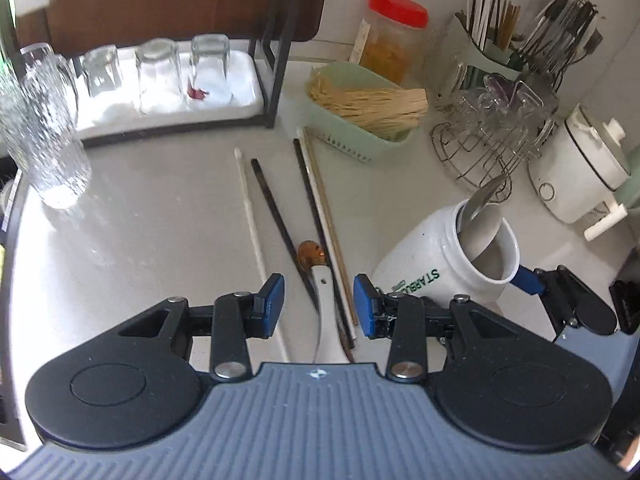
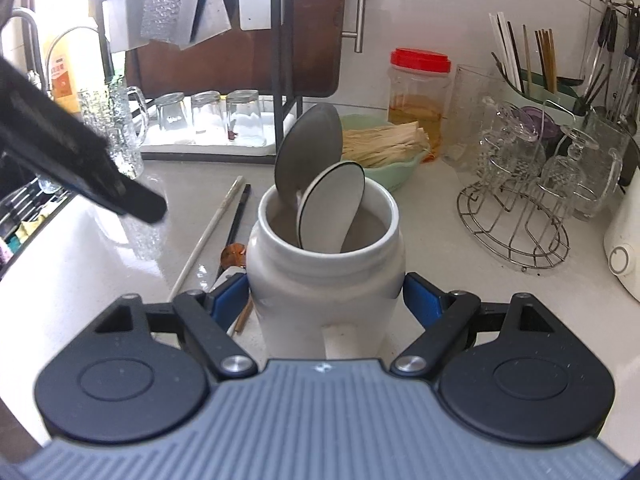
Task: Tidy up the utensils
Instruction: 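Move the left gripper back to the second white spoon beside the chopsticks, then close the left gripper on the second white spoon's handle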
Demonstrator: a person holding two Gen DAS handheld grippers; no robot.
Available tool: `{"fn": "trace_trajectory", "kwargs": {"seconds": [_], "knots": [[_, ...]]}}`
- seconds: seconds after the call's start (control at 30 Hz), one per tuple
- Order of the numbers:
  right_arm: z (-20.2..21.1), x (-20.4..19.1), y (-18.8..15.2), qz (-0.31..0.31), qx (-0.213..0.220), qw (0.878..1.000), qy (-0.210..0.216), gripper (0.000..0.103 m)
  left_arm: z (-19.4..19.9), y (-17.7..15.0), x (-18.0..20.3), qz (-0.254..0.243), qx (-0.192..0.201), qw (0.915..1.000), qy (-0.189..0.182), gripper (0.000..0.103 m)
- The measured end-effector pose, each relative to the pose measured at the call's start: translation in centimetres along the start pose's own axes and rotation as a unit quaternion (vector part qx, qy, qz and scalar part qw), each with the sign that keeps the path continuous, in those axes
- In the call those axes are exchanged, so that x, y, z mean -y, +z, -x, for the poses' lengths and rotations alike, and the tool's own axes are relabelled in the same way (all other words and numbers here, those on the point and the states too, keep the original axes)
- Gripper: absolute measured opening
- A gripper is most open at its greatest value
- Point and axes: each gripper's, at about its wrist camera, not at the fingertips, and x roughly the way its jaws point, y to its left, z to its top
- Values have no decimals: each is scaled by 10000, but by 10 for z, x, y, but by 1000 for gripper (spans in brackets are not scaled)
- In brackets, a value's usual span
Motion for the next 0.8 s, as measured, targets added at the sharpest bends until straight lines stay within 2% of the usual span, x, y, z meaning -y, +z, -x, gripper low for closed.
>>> {"fn": "trace_trajectory", "kwargs": {"seconds": [0.13, 0.2, 0.27, 0.43, 0.8], "knots": [[0, 3, -1, -19, 7, 10000, 68, 86, -13, -1, 6, 58, 209, 9994, 261, 44], [0, 3, -1, 59, -18, 9999, 98, 86, -17, 0, 4, 382, 160, 9983, 413, 44], [1, 5, -1, 111, -53, 9998, 172, 86, -18, 1, -3, 673, 221, 9969, 346, 44], [3, 10, -3, 142, -60, 9995, 289, 86, -33, 3, -11, 622, 135, 9956, 689, 44], [2, 14, -5, 30, -100, 9995, 285, 85, -73, -2, -15, 291, -508, 9981, 166, 43]]}}
